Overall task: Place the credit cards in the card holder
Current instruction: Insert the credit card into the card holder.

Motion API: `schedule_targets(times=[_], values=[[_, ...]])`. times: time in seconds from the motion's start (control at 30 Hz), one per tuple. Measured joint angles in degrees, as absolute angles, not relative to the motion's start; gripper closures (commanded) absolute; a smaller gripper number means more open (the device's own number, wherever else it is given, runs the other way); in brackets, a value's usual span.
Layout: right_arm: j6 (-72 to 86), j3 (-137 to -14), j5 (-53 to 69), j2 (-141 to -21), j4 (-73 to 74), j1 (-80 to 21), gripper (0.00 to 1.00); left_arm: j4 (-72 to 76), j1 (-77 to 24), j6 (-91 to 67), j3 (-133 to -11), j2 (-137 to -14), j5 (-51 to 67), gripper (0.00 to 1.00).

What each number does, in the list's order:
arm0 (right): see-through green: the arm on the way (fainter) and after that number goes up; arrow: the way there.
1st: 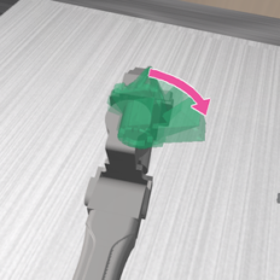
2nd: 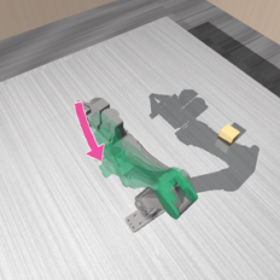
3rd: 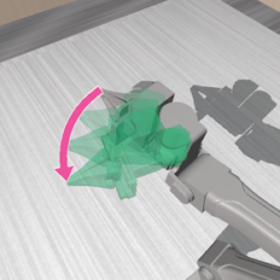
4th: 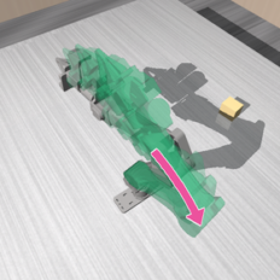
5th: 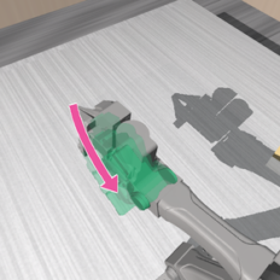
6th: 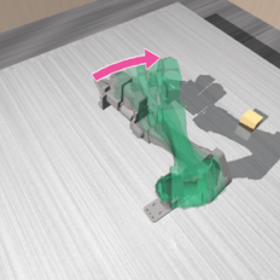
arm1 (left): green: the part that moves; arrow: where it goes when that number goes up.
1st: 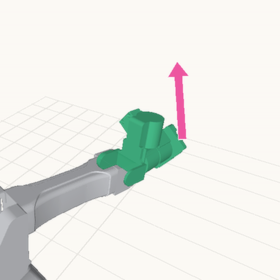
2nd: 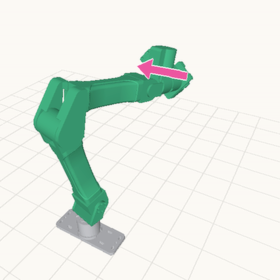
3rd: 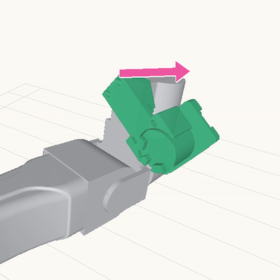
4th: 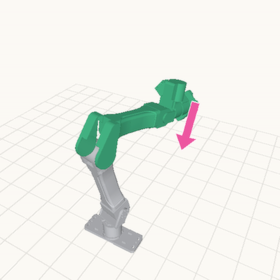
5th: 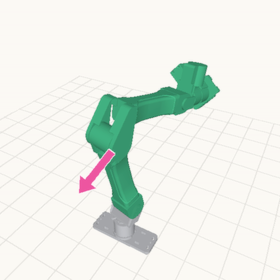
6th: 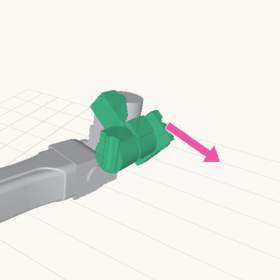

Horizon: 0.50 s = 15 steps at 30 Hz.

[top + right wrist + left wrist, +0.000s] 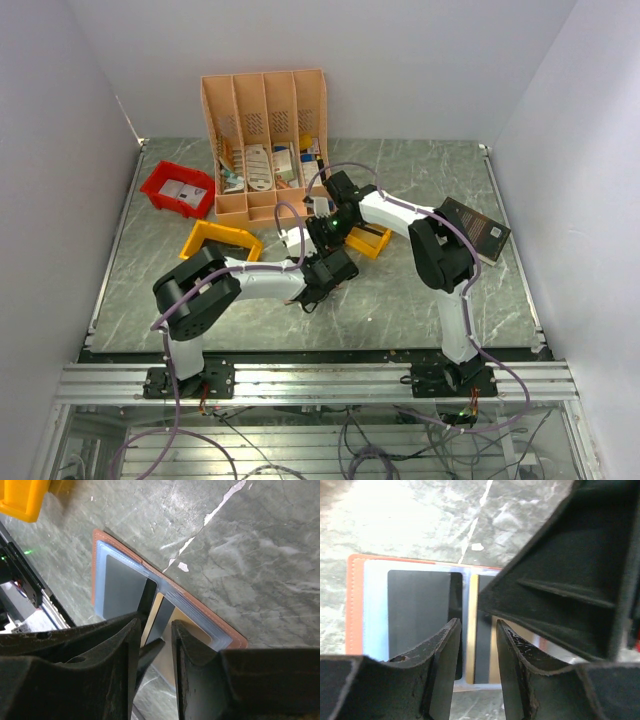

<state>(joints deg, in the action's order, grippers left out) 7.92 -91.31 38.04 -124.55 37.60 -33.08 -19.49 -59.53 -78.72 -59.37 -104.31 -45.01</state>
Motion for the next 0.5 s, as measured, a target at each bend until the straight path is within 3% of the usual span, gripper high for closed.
schedule_targets(times=[0.5], values=[[6.07, -90.37, 37.74, -123.00, 37.47, -31.92, 0.68, -23.97, -59.44, -77.36, -56.71, -100.62, -46.22, 0.48]])
